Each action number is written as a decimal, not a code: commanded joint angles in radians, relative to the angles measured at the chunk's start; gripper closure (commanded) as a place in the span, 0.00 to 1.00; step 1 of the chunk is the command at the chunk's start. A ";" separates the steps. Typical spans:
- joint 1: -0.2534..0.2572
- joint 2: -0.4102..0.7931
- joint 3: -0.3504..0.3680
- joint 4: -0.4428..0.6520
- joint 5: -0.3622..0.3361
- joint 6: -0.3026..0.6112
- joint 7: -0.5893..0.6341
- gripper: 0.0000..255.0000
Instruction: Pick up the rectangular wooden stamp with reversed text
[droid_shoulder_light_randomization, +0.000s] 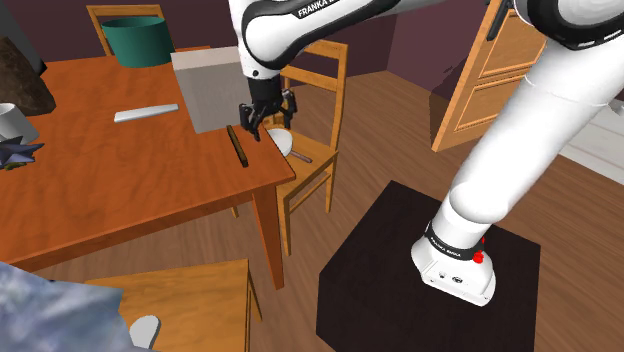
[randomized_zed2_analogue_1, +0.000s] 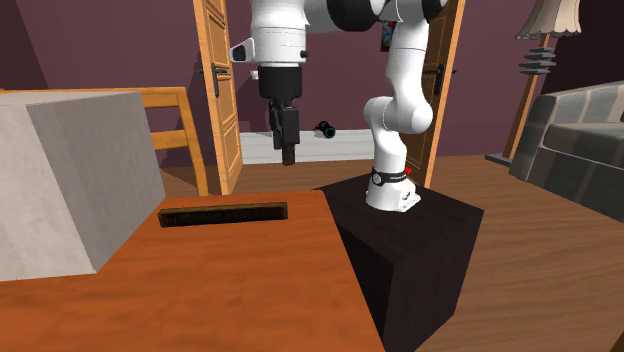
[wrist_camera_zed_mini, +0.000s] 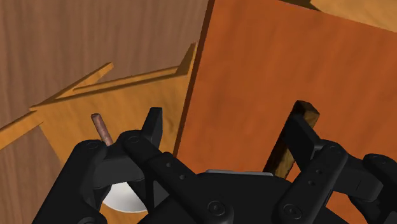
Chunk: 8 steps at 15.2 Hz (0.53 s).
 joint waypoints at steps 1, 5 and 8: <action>-0.001 0.082 0.009 0.071 -0.025 0.019 0.057 0.00; 0.012 0.237 0.014 0.209 -0.080 0.048 0.161 0.00; 0.031 0.353 0.006 0.329 -0.120 0.054 0.230 0.00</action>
